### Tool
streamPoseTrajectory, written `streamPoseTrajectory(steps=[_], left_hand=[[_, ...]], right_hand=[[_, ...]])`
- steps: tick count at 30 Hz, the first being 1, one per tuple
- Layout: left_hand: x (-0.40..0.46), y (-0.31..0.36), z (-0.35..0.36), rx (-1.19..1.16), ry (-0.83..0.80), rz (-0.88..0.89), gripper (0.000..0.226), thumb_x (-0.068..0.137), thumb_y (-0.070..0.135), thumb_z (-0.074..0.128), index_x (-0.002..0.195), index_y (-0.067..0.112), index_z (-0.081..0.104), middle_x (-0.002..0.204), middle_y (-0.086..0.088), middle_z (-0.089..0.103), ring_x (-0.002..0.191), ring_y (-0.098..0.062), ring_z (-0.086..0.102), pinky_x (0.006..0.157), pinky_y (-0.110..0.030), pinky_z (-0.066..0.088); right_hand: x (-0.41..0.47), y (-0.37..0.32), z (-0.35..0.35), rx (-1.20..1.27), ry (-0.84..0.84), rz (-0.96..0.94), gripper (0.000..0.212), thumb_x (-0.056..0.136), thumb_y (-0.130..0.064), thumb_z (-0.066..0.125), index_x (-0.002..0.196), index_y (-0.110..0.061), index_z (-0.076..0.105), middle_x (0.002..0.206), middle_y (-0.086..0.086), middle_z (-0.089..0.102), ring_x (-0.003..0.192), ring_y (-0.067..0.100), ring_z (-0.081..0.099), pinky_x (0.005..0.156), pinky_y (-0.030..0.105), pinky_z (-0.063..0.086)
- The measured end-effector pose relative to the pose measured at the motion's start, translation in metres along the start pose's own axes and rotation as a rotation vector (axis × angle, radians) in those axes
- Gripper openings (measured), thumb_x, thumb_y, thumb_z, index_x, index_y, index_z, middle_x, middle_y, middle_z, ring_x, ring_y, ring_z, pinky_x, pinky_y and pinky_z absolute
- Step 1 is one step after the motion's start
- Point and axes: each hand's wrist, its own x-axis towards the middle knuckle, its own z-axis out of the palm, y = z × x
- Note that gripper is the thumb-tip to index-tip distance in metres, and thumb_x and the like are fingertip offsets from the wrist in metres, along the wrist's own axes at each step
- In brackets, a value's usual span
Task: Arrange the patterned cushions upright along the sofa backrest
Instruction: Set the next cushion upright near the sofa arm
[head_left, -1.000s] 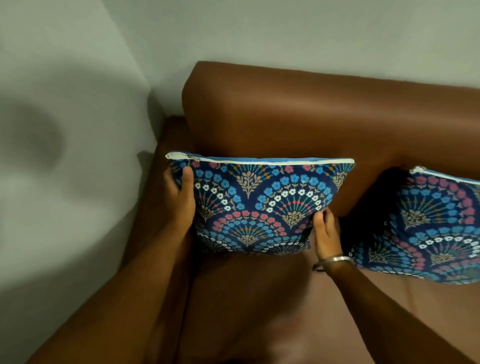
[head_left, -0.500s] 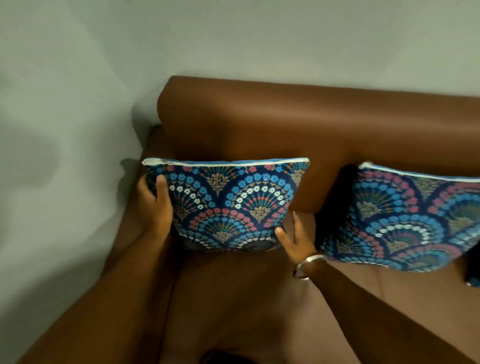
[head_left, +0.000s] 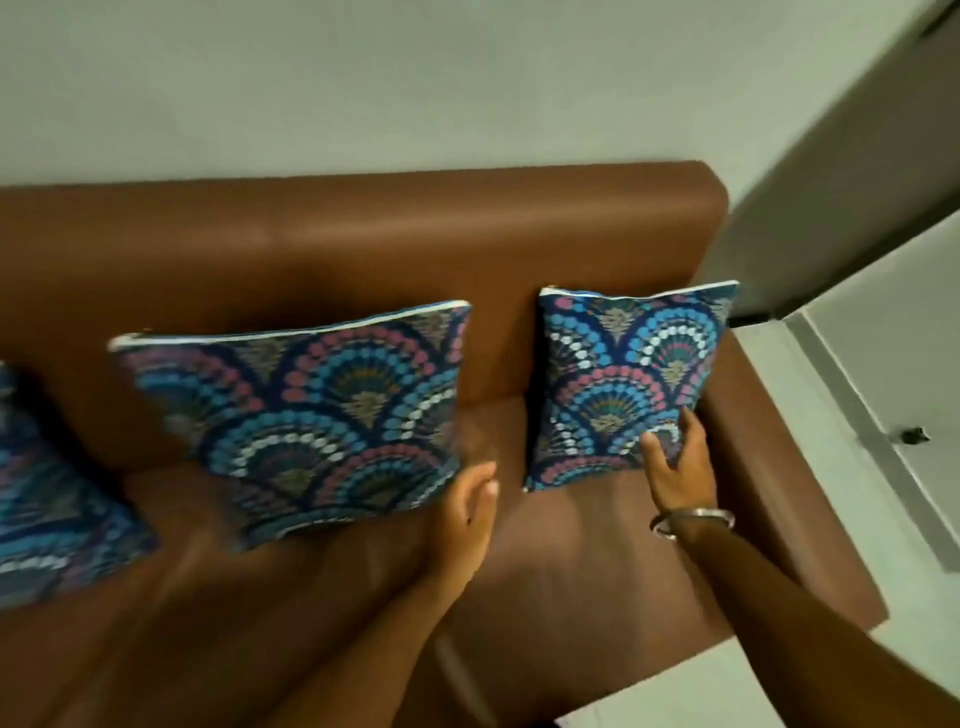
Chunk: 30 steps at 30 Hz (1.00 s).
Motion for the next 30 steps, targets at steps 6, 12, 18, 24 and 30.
streamPoseTrajectory(steps=[6, 12, 18, 24, 30], left_hand=[[0.167, 0.05, 0.117, -0.14, -0.032, -0.245, 0.127, 0.055, 0.104, 0.033, 0.152, 0.023, 0.037, 0.154, -0.005, 0.047, 0.142, -0.031, 0.043, 0.117, -0.055, 0.032], [0.181, 0.057, 0.142, -0.416, -0.11, -0.338, 0.099, 0.07, 0.091, 0.026, 0.153, 0.038, 0.035, 0.161, -0.001, 0.039, 0.144, -0.031, 0.041, 0.112, -0.062, 0.035], [0.188, 0.032, 0.152, -0.44, 0.055, -0.105, 0.098, 0.068, 0.093, 0.043, 0.151, 0.04, 0.036, 0.152, 0.009, 0.051, 0.136, -0.017, 0.053, 0.109, -0.049, 0.045], [0.226, 0.021, 0.169, -0.39, 0.01, -0.212, 0.104, 0.062, 0.102, 0.032, 0.151, 0.048, 0.031, 0.155, 0.009, 0.047, 0.135, -0.019, 0.051, 0.112, -0.054, 0.042], [0.193, 0.056, 0.142, -0.316, -0.042, -0.116, 0.082, 0.088, 0.077, 0.036, 0.155, 0.029, 0.031, 0.151, 0.013, 0.041, 0.136, -0.012, 0.043, 0.111, -0.04, 0.039]], right_hand=[[0.171, 0.062, -0.033, 0.349, -0.061, 0.053, 0.084, 0.054, -0.082, 0.068, 0.122, -0.039, 0.043, 0.135, 0.007, 0.057, 0.12, 0.027, 0.059, 0.101, 0.056, 0.047], [0.209, 0.049, -0.025, 0.427, -0.078, 0.214, 0.116, 0.054, -0.094, 0.044, 0.143, -0.02, 0.035, 0.149, 0.01, 0.045, 0.132, 0.034, 0.046, 0.109, 0.055, 0.038], [0.204, 0.065, -0.014, 0.476, -0.006, -0.008, 0.063, 0.078, -0.076, 0.049, 0.127, -0.037, 0.047, 0.135, 0.0, 0.057, 0.123, 0.019, 0.055, 0.105, 0.046, 0.045], [0.2, 0.051, -0.018, 0.45, 0.055, 0.038, 0.105, 0.062, -0.091, 0.043, 0.14, -0.021, 0.037, 0.134, 0.004, 0.052, 0.121, 0.022, 0.052, 0.103, 0.042, 0.042], [0.168, 0.046, -0.023, 0.456, 0.033, 0.025, 0.058, 0.098, -0.046, 0.043, 0.149, -0.023, 0.03, 0.138, 0.0, 0.049, 0.125, 0.019, 0.048, 0.104, 0.037, 0.04]])
